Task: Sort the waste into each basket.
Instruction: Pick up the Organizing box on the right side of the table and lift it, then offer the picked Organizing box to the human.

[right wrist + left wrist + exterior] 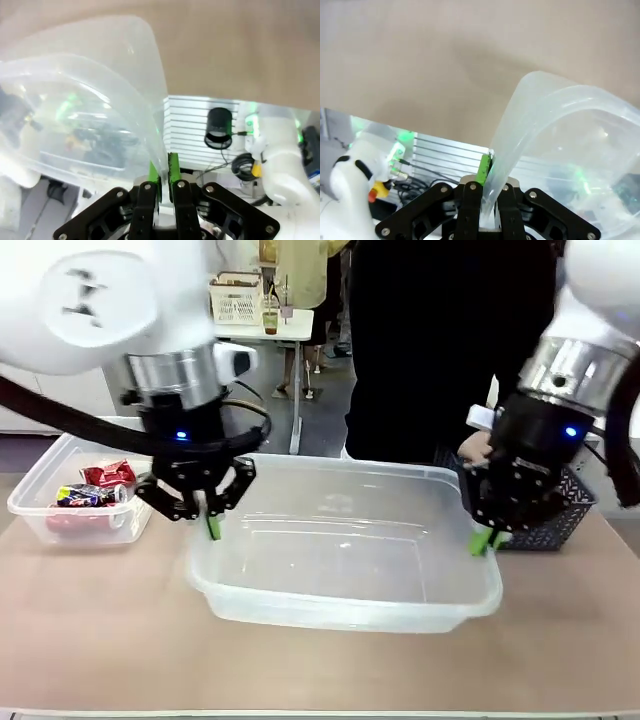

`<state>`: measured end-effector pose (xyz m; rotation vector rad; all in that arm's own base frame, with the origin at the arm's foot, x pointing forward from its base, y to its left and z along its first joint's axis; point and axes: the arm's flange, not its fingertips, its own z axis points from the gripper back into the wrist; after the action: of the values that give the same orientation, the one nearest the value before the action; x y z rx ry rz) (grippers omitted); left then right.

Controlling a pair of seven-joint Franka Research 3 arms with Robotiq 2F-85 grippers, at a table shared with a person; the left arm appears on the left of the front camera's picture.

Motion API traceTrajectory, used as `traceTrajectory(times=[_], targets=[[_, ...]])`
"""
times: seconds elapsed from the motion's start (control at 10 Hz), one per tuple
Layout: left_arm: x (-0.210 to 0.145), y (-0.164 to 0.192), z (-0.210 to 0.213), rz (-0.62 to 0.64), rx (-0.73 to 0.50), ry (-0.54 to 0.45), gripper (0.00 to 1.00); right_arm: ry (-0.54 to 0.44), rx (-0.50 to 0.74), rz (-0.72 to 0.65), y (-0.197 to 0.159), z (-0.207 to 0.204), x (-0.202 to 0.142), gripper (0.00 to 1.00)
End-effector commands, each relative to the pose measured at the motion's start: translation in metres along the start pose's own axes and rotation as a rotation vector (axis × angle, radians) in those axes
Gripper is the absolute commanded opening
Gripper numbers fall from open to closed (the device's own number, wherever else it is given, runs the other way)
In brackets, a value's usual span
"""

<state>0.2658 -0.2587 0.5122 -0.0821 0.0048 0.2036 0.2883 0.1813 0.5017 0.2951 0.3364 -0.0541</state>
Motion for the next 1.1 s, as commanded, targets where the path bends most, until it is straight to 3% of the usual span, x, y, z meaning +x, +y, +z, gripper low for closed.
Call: traceTrajectory(times=[0.0, 0.3, 0.4, 1.0], targets=[[-0.004, -0.019, 0.000, -0.025, 0.018, -0.001, 0.00, 0.028, 0.002, -0.062, 0.007, 0.011, 0.020, 0.00], [-0.004, -0.019, 0.000, -0.025, 0.018, -0.001, 0.00, 0.050, -0.036, -0.085, -0.012, -0.006, 0.058, 0.00], [-0.004, -0.019, 0.000, -0.025, 0.018, -0.001, 0.00, 0.041, -0.036, -0.017, 0.000, 0.002, 0.036, 0.00], [-0.004, -0.019, 0.000, -0.025, 0.018, -0.001, 0.00, 0.041, -0.036, -0.017, 0.000, 0.002, 0.036, 0.00]])
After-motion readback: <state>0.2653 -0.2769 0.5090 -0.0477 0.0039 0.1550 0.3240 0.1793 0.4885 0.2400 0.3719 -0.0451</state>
